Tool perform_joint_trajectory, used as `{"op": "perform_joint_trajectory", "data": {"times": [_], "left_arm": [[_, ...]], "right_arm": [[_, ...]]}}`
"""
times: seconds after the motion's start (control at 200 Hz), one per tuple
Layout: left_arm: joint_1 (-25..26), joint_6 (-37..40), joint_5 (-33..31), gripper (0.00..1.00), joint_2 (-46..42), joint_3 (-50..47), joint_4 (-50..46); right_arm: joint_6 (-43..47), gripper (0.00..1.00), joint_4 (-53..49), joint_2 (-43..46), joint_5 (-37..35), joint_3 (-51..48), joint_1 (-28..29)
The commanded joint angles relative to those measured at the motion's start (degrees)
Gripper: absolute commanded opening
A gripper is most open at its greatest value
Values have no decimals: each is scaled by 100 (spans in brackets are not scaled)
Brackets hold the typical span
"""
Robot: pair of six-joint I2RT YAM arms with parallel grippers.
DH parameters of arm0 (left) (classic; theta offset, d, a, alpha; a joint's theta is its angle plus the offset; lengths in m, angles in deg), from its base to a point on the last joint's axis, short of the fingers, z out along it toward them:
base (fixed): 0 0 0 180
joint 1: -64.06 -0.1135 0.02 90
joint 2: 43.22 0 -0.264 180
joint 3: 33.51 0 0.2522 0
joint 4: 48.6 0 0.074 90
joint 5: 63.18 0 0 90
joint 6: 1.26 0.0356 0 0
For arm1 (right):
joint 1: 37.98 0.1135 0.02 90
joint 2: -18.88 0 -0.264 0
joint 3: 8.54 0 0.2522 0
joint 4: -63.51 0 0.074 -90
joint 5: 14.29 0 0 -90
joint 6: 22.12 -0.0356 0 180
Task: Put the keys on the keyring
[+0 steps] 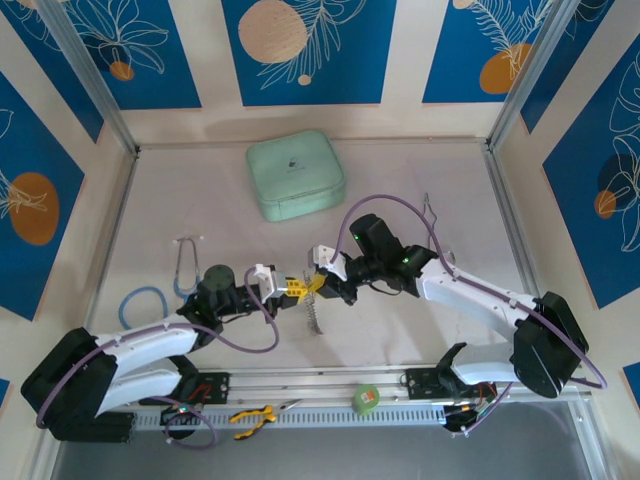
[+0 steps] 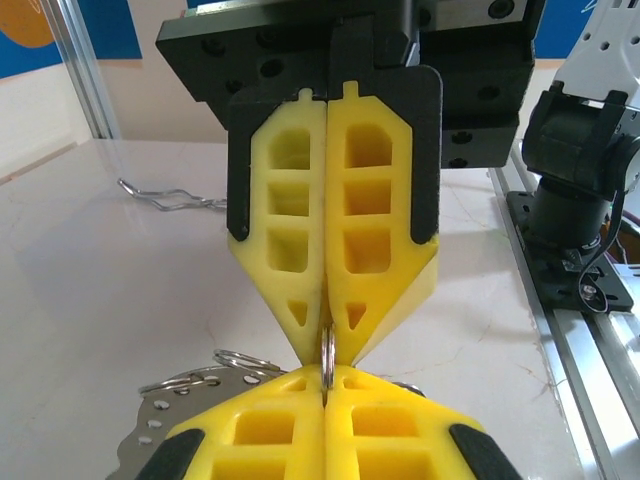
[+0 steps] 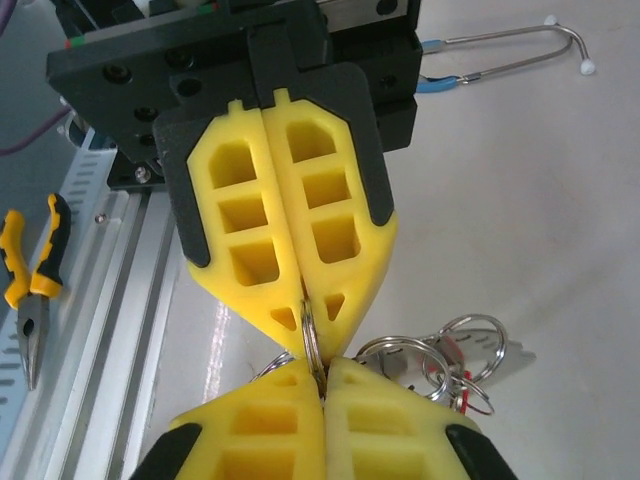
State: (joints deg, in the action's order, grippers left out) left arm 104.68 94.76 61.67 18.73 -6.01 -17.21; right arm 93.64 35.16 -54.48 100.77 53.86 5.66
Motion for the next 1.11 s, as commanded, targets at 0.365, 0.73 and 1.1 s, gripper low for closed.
{"op": "perform_joint_trajectory", "data": {"times": [0.365,0.73,1.1], "left_arm": [[48,529,-374,28,-753,439,-1753],[46,680,-247,21,-668,707,-2107],[46,649,-167,0,-791,558,-1840]], "right_arm": [[948,0,-1569,-209,-1078,962,347],[1316,0,-2240,-646,-1557,1738,827],[684,23,-1283,-34,-355,972,196]]}}
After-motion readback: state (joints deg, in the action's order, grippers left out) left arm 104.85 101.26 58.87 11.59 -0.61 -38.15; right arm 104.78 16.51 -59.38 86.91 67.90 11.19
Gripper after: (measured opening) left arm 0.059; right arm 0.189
